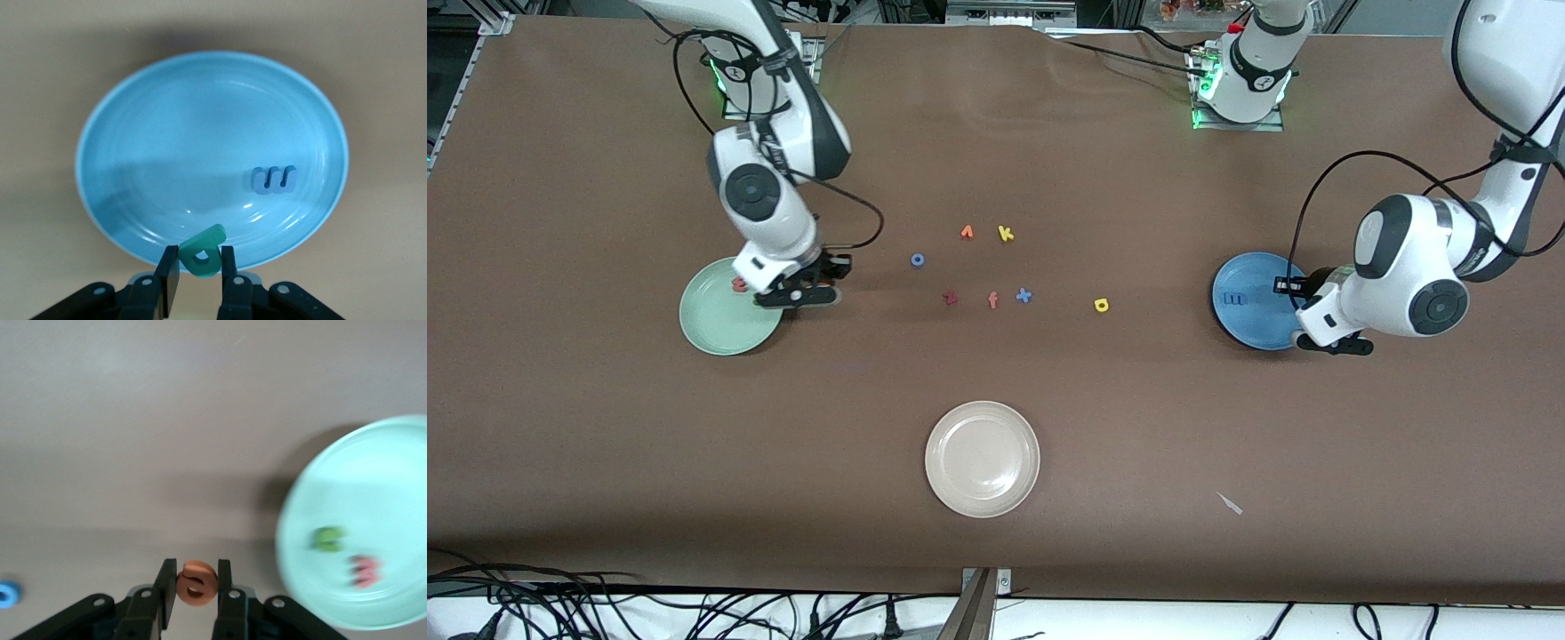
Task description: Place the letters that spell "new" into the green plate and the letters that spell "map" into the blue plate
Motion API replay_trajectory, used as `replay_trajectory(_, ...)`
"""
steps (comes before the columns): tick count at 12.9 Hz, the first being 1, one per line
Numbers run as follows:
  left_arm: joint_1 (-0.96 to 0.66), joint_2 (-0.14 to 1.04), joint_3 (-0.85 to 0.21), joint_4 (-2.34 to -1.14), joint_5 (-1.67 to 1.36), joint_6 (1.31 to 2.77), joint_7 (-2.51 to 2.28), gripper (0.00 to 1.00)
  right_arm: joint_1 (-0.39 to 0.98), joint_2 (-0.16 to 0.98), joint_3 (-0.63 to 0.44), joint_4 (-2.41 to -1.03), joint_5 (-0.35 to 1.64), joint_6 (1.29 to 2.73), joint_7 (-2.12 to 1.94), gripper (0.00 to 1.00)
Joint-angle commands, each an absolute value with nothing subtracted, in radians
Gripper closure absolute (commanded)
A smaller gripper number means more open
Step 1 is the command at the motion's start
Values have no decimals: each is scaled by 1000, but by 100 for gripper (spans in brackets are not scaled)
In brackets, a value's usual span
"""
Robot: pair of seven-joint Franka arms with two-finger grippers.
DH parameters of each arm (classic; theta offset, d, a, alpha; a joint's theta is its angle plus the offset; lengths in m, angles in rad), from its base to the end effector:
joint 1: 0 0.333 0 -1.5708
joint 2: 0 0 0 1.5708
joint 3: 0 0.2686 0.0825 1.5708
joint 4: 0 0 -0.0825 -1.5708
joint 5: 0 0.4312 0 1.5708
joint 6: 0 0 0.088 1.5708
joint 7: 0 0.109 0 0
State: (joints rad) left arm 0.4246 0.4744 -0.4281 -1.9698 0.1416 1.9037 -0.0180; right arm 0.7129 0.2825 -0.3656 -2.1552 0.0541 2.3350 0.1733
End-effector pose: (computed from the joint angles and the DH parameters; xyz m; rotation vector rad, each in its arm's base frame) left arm 0.5644 -0.0044 0.1409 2.9758 -0.1073 -0.7467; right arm 0.5430 0.1901 0.1860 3.0502 0.2200 -0.0971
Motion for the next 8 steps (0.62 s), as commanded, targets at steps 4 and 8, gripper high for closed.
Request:
replay_trajectory(4, 433, 459, -437, -1951, 127, 1888, -12, 0, 672, 307, -545, -2167, 49, 2370, -202, 90)
replay_trajectory(8, 405, 397, -552, -1937, 112, 1902, -209, 0, 643, 354, -545, -2256, 57, 2557, -239, 90)
